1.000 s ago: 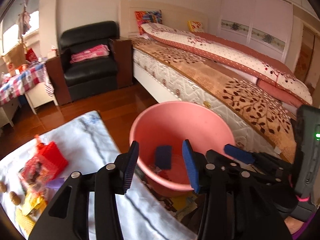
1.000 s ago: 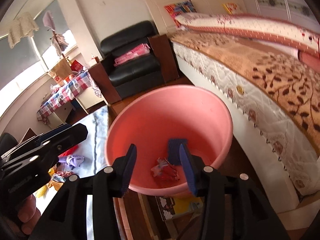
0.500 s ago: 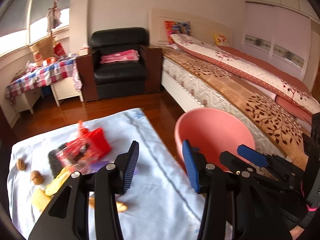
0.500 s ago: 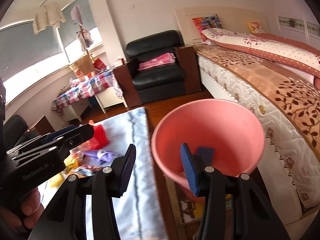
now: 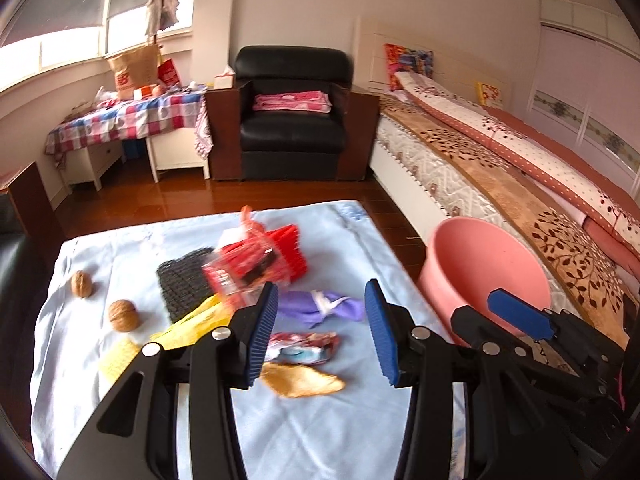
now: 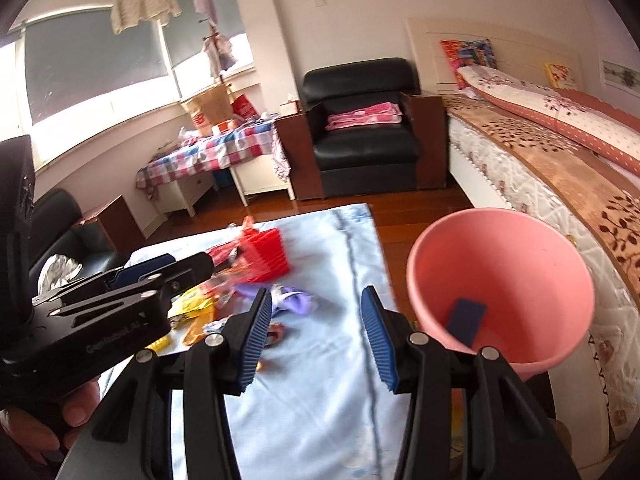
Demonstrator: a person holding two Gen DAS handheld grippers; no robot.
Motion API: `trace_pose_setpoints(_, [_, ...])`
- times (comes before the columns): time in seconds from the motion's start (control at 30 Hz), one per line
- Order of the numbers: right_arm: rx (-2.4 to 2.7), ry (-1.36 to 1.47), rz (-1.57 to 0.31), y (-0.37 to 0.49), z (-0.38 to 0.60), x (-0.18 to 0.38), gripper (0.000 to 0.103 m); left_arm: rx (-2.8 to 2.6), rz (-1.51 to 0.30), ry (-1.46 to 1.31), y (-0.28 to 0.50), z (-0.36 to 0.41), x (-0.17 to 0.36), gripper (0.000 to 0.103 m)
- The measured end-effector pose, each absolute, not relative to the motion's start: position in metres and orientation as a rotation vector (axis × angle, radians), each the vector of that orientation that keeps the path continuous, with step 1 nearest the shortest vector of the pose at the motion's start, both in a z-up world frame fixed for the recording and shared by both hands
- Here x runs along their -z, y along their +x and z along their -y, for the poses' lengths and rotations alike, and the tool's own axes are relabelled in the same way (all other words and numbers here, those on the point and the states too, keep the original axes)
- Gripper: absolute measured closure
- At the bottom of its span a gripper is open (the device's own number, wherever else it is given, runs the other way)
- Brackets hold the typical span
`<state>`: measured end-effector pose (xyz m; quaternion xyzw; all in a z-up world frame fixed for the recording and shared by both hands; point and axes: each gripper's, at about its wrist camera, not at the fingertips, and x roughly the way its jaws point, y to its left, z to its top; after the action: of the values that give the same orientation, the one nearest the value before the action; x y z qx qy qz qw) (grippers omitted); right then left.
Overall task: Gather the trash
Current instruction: 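Move both open tools back over the trash on the table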
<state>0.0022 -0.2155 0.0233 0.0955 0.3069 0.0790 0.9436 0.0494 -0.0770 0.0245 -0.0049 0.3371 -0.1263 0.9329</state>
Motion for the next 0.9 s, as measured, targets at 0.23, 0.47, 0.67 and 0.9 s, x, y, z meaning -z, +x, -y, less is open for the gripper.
trace_pose_setpoints(0.23, [-0.220, 0.157, -0.652, 0.008, 0.185, -0.019, 0.056, 0.203, -0.699, -0.034, 0.046, 0.040, -0.018, 0.058])
trace_pose_setpoints(0.47, [-0.267, 0.137, -0.664, 0.011, 0.164, -0.014, 0.052, 0.124, -0.694, -0.047, 0.036, -0.005, -0.014, 0.058])
trace_pose_setpoints(0.67, [-0.296, 0.128, -0.692, 0.017, 0.156, -0.005, 0.052, 0.059, -0.710, -0.083, 0.026, -0.042, -0.004, 0.058])
trace_pose_setpoints(0.9, [-0.314, 0.139, -0.727, 0.020, 0.156, 0.006, 0.052, 0.032, -0.776, -0.105, 0.025, -0.064, 0.015, 0.058])
